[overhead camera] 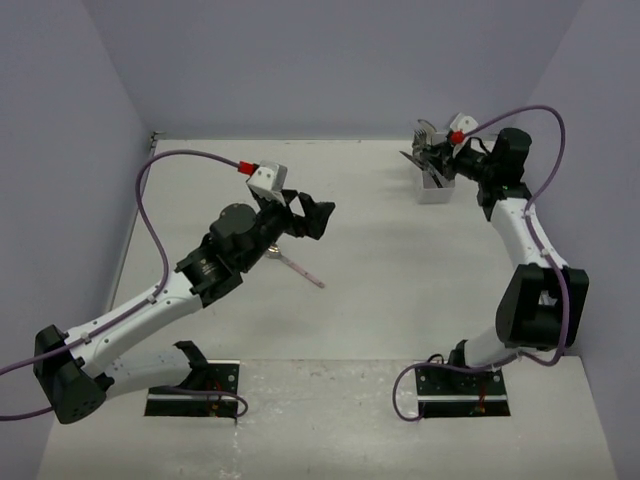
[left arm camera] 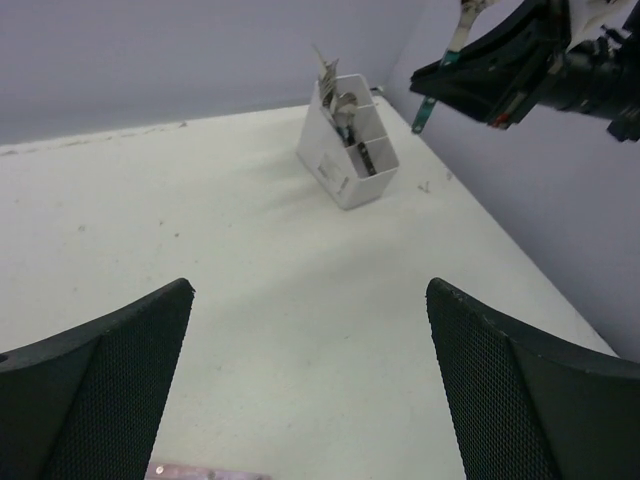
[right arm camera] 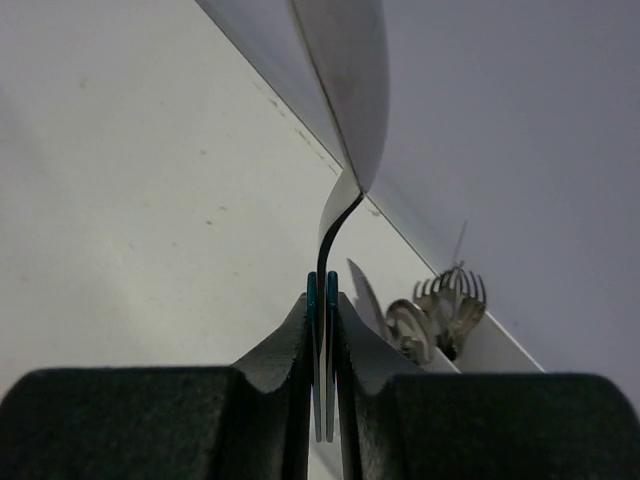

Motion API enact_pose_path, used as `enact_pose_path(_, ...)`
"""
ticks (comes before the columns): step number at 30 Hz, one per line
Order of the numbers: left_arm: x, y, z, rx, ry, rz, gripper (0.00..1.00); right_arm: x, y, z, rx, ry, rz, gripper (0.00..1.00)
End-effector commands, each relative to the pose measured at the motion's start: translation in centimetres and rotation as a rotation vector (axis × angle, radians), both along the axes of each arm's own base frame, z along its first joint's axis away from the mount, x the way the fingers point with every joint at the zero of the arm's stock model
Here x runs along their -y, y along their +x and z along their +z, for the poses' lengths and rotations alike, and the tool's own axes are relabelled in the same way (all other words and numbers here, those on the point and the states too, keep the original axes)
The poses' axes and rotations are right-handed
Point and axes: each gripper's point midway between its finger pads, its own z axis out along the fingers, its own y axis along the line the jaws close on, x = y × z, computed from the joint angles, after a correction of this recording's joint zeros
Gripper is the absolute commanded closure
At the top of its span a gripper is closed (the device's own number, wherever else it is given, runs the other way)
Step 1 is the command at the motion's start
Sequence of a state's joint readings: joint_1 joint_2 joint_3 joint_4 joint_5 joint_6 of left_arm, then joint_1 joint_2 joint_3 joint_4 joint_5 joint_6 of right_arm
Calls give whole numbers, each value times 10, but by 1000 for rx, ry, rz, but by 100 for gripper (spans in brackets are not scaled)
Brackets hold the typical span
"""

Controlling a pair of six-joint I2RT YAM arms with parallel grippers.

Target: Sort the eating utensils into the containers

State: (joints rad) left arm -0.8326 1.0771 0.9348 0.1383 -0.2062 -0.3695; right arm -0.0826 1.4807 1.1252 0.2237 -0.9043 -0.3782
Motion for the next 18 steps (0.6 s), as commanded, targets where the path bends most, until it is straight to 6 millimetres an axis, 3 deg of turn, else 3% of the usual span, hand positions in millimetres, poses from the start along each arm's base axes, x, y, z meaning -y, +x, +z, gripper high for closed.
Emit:
enact_pose_path(1,-31,13,-25,-35,98,166,0,22,18,-9,95,-214,145,100)
enact_pose_path(2,-34,15,-28,-44,110,184,0,29,30,-26,67,-219,132,100)
enact_pose_path(5,-41,20,-32,-55,146,230,0,43,41,-29,65,-227,153,100)
enact_pose_path(6,-43,23,-33,-54,156,250,0,50,55,-33,63,-260,139,100)
enact_pose_path(9,-43,33,-38,-67,184,267,0,57,70,-56,-1,-264,128,100)
enact_pose_path(18,-47,69,-61,-135,186,242,0,73,88,-114,-101,-316,83,98)
